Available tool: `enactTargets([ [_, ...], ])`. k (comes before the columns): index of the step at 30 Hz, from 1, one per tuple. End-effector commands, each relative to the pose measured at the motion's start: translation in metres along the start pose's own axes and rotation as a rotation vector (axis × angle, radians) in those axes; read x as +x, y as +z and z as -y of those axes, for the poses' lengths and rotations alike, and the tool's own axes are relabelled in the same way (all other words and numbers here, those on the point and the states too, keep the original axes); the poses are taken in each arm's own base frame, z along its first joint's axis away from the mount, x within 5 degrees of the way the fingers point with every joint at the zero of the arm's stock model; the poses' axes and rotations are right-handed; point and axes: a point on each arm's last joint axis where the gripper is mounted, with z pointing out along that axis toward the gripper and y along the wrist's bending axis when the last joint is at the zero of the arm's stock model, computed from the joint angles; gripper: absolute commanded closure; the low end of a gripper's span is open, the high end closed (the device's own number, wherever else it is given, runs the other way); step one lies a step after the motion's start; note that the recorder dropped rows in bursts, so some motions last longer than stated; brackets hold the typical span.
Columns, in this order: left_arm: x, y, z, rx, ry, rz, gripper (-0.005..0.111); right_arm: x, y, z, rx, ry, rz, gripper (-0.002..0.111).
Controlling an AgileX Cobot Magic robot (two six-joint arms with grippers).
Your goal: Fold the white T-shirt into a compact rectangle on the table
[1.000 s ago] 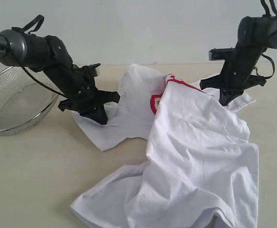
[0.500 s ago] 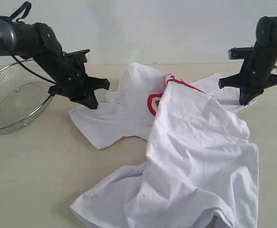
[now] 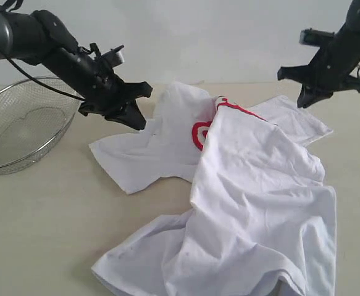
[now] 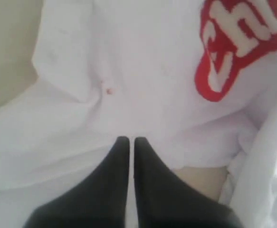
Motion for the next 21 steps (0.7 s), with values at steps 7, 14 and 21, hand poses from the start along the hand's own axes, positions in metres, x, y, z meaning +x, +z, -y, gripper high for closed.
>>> enactTargets([
  [7,0.019,0.042,0.08,0.002,0.189,-0.085,0.102,0.027,-0.087,-0.024,-0.161,0.012,0.02,0.108],
  [14,0.024,0.083,0.089,0.008,0.183,-0.044,0.102,0.092,-0.106,-0.051,-0.23,-0.06,0.026,0.108],
  [21,0.035,0.113,0.07,-0.009,0.136,-0.109,0.102,0.147,-0.111,-0.074,-0.221,-0.123,0.077,0.108],
])
